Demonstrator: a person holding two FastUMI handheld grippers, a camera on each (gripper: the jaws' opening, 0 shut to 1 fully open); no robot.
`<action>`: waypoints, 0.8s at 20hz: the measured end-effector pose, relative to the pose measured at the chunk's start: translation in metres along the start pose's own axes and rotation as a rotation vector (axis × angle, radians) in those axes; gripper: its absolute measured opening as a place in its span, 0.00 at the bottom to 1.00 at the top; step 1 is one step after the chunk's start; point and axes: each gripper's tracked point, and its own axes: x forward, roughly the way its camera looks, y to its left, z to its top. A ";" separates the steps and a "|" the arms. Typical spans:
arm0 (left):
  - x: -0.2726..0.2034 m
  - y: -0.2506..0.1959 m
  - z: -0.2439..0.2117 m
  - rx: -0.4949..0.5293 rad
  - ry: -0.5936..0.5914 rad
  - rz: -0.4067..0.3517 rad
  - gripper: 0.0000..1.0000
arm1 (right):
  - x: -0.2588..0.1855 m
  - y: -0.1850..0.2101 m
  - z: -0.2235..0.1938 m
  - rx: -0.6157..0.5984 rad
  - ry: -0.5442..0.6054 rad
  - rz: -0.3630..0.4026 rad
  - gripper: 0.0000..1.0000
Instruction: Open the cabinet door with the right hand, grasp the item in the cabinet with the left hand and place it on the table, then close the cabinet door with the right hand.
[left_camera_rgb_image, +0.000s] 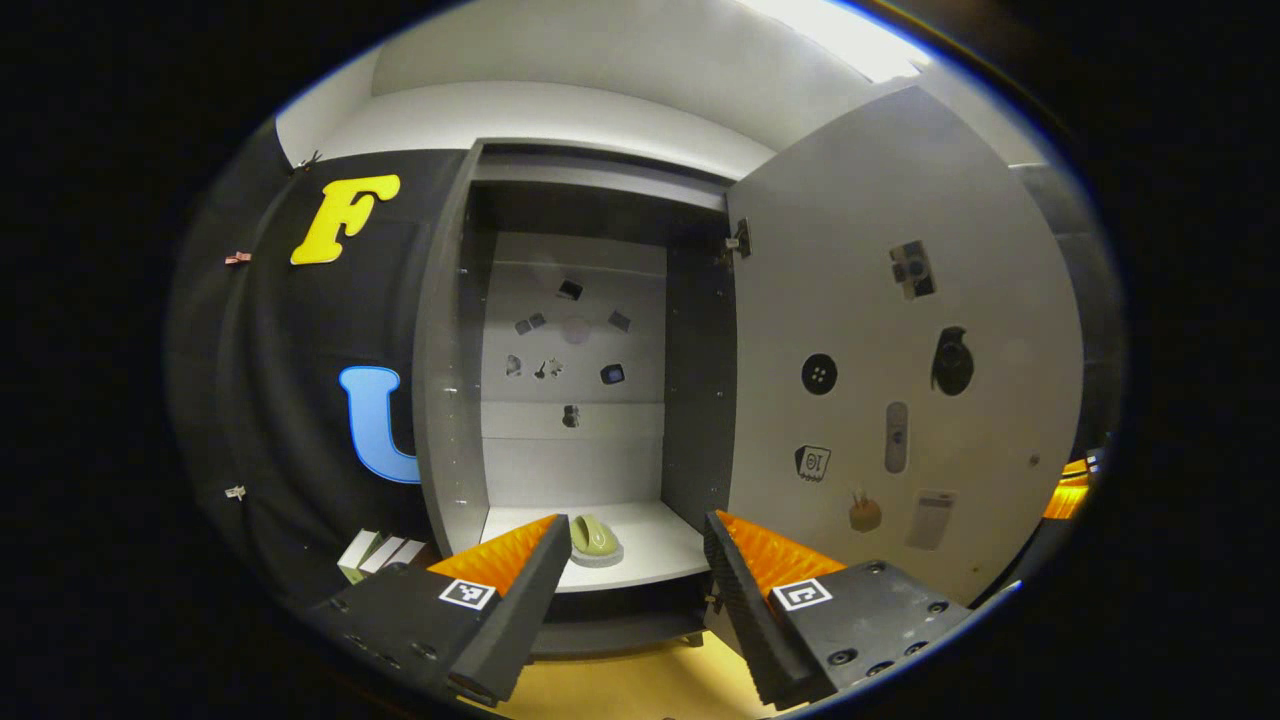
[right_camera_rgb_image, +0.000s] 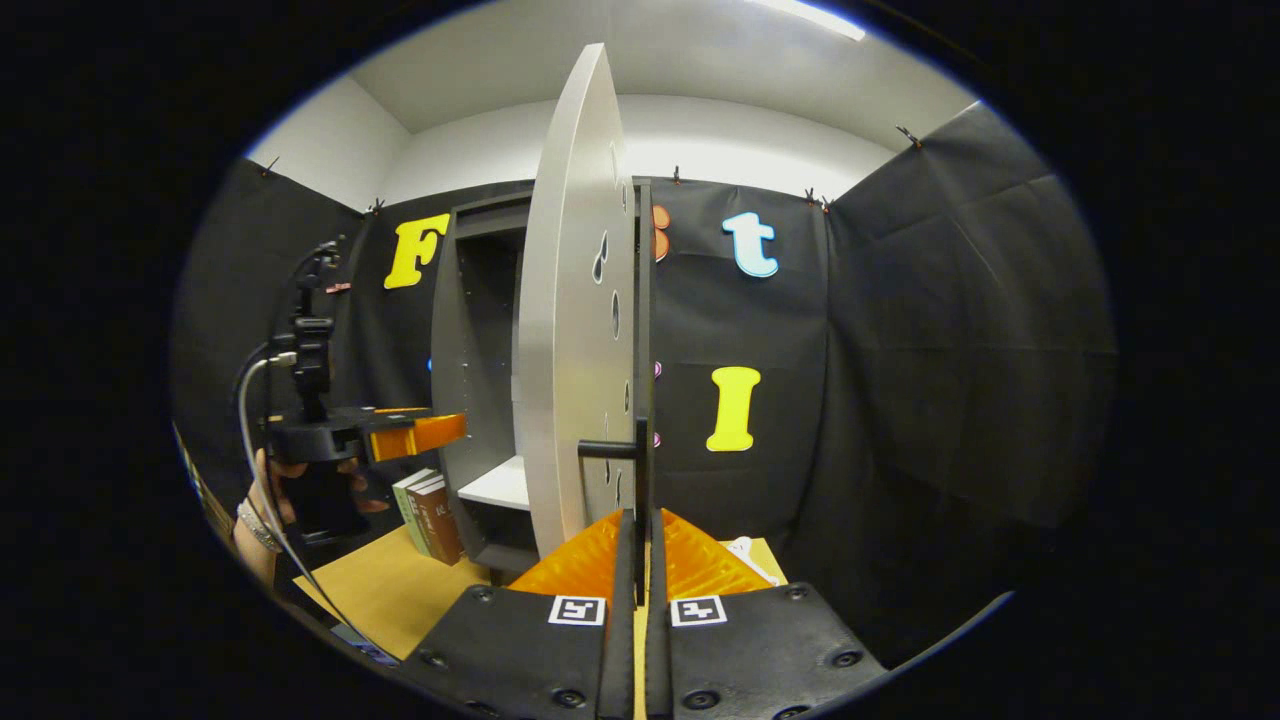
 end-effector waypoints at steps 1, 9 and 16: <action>0.012 0.006 -0.004 0.014 0.018 0.019 0.85 | -0.003 -0.008 -0.002 -0.016 0.000 -0.019 0.10; 0.113 0.022 -0.038 -0.081 0.159 0.021 0.83 | -0.025 -0.118 -0.017 -0.061 0.010 -0.326 0.56; 0.186 0.038 -0.078 -0.042 0.263 0.021 0.83 | -0.014 -0.171 -0.031 -0.025 0.029 -0.452 0.93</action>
